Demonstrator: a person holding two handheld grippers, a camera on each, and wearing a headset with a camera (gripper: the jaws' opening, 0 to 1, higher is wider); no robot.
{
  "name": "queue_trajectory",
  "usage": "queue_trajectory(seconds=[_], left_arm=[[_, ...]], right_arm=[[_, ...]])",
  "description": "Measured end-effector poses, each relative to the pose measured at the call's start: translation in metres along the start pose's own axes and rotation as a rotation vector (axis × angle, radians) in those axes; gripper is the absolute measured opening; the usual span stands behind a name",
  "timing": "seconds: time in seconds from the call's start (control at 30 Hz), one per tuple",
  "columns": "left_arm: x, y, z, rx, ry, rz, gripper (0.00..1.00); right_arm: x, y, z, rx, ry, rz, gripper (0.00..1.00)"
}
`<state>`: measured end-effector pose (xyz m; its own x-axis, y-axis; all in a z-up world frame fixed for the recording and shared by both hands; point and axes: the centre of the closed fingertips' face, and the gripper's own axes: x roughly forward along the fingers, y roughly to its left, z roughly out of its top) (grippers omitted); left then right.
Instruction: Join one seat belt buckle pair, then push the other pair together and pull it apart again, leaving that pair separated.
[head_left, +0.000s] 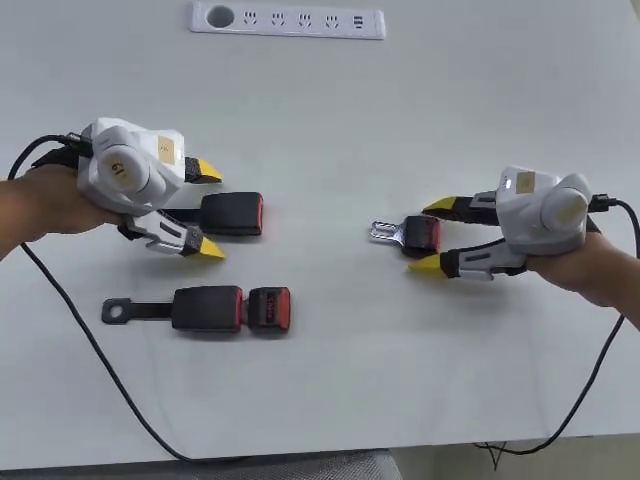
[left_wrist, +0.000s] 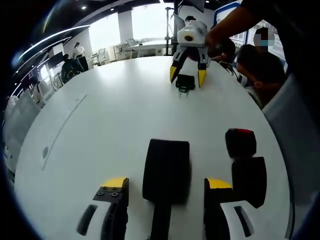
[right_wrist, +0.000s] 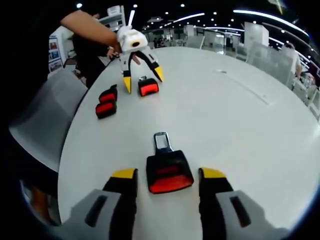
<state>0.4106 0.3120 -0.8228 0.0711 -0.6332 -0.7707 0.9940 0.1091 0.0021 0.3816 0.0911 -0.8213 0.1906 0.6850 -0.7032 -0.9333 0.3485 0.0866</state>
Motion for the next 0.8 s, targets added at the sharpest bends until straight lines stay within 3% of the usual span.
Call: queue_trajectory(seconds=[0.3,0.43,0.8], left_arm=[[0.0037,-0.0032,0.0022,0.024,-0.003,-0.032,0.54],[0.0022,-0.0001,0.0026,0.039,0.000,-0.020,0.35],[0.0070,0.0000,0.0036,0.080,-0.007,-0.038,0.34]], right_arm=[[-0.0022,-0.0059,-0.0034,-0.046,-0.021,0.013,0.38],[-0.0027,-0.0045,-0.0039,-0.073,-0.027,0.025,0.37],[-0.0048,-0.0034,-0.0049,-0.076,-0.040,0.039,0.35]])
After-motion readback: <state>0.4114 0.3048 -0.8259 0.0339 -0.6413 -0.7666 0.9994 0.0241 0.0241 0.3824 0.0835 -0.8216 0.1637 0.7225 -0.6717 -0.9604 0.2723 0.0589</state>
